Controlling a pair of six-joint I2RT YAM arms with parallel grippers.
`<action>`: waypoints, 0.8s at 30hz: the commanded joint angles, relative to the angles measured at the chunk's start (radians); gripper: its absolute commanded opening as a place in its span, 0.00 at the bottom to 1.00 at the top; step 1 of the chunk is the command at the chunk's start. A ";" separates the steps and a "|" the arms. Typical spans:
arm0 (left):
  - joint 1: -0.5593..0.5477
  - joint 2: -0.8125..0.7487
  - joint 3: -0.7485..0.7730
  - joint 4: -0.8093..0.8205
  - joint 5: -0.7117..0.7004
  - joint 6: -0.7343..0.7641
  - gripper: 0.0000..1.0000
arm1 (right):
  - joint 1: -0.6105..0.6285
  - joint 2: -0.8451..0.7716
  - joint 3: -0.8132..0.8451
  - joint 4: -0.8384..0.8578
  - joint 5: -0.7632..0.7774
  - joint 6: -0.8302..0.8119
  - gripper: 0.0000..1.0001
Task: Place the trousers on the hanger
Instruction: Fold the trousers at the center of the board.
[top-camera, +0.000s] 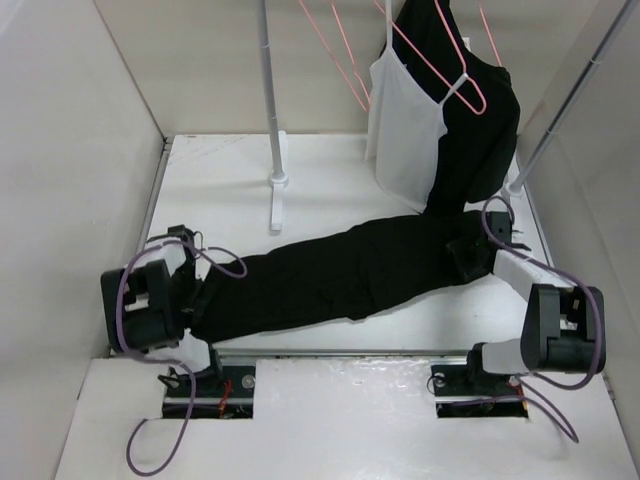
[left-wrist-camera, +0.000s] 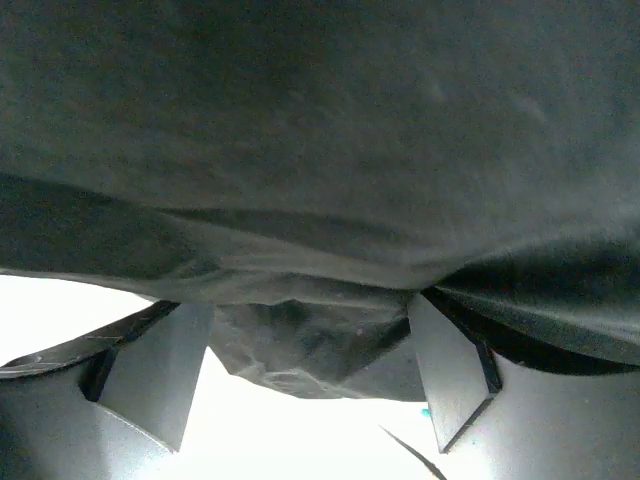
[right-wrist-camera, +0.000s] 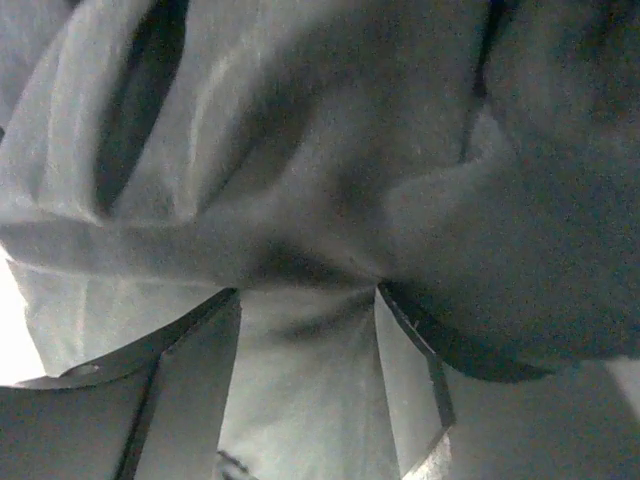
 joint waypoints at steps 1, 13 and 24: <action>-0.002 0.100 0.069 0.349 -0.096 -0.048 0.74 | -0.042 0.042 0.030 0.015 0.058 -0.005 0.63; -0.163 0.285 0.476 0.323 0.062 -0.137 0.74 | 0.057 -0.136 0.114 -0.183 0.295 -0.211 0.96; -0.087 0.226 0.507 0.229 0.128 -0.179 0.81 | -0.157 -0.416 0.021 -0.344 0.204 -0.176 0.99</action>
